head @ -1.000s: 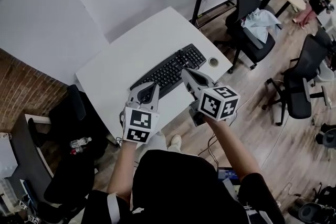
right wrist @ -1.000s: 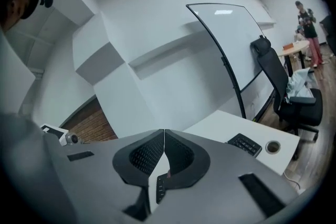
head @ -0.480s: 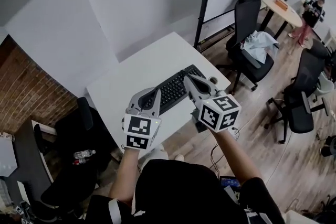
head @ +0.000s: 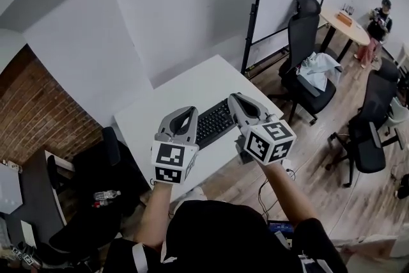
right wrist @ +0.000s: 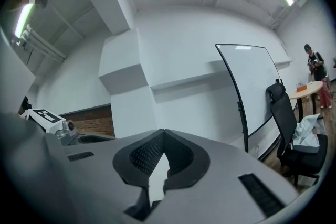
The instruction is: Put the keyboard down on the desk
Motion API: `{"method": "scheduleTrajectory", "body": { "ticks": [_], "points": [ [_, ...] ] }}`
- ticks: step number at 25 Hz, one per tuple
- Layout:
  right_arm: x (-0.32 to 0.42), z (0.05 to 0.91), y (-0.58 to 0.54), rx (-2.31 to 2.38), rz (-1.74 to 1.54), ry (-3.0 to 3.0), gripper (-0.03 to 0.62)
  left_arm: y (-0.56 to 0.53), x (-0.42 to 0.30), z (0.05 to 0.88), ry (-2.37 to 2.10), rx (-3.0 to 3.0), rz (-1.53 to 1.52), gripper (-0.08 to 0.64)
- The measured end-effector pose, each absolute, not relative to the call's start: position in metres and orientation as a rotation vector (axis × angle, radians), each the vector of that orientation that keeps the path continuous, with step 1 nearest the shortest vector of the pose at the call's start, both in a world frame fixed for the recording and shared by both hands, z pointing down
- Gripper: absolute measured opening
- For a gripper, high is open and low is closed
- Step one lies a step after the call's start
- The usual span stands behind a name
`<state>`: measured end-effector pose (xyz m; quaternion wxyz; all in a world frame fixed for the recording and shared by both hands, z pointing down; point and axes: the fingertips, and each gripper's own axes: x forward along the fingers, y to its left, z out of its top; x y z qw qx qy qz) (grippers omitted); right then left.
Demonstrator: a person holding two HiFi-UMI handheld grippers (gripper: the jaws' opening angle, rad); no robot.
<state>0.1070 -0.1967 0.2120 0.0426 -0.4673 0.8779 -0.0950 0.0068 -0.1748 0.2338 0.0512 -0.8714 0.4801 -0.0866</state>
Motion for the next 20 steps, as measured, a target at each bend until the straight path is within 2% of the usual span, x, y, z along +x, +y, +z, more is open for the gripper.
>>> {"method": "scheduleTrajectory", "body": {
  "ticks": [20],
  "points": [
    [0.0984,0.2107,-0.1944,-1.435,-0.236,2.706,0.040,-0.1703,-0.0026,0.2232,1.519,-2.634,-0.175,0.011]
  ]
}}
